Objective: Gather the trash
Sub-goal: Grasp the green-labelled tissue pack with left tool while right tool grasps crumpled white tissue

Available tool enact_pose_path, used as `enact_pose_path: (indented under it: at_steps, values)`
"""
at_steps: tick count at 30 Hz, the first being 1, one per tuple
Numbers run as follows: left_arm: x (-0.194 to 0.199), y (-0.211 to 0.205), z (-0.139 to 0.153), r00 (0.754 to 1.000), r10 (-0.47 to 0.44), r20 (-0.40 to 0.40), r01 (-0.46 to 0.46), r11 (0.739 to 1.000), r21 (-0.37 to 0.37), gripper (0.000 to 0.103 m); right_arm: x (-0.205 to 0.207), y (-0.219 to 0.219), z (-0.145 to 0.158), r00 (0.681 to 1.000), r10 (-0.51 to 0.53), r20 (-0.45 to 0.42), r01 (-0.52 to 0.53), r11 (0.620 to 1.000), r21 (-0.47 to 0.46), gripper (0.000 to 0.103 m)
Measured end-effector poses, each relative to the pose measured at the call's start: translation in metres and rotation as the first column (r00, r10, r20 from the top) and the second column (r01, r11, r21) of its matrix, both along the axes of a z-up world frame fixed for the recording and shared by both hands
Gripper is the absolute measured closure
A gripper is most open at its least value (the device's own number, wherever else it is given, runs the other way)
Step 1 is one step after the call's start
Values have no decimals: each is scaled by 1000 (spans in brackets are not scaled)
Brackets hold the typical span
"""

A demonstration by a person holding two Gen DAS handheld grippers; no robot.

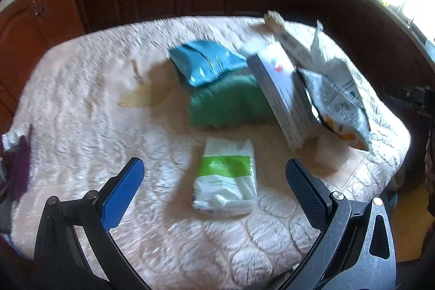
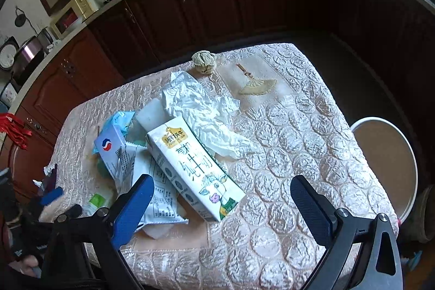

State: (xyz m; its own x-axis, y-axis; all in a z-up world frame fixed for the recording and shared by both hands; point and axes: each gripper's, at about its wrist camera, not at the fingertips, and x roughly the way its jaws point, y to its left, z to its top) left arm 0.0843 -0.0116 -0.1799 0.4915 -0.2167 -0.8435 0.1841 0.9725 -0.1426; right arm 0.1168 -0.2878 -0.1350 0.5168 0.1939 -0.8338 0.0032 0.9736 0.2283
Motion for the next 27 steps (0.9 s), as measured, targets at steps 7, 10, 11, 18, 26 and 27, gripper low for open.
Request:
enact_pose_path:
  at_steps: [7,10,11,18,26,27]
  values:
    - [12,-13,-19,998,-27,-51,31,996,83,15,49,8,-12,999,53,-12,-53,999,4,8]
    - [17,-11,-28,995,-20,-94,27,997,69,24,76,12,-16,998,68,-12,-67,996,63,8]
    - [17,-11,-30,994,-20,-104,27,998,65,30,86,14,-19,997,72,-24,-69,994,82,8]
    - [20,-9,-34,990,-56,-129,63,997,44,61,126,11,-57,984,77,-161,-30,960,277,64]
    - [9,12,13,998,-25,-50,24,999,-25,72,93,-2,-11,1000,20,-3,-19,961,275,87]
    - [7,14,21,999,-26,-41,25,999,-34,72,90,-5,-5,1000,16,12,-19,960,278,87]
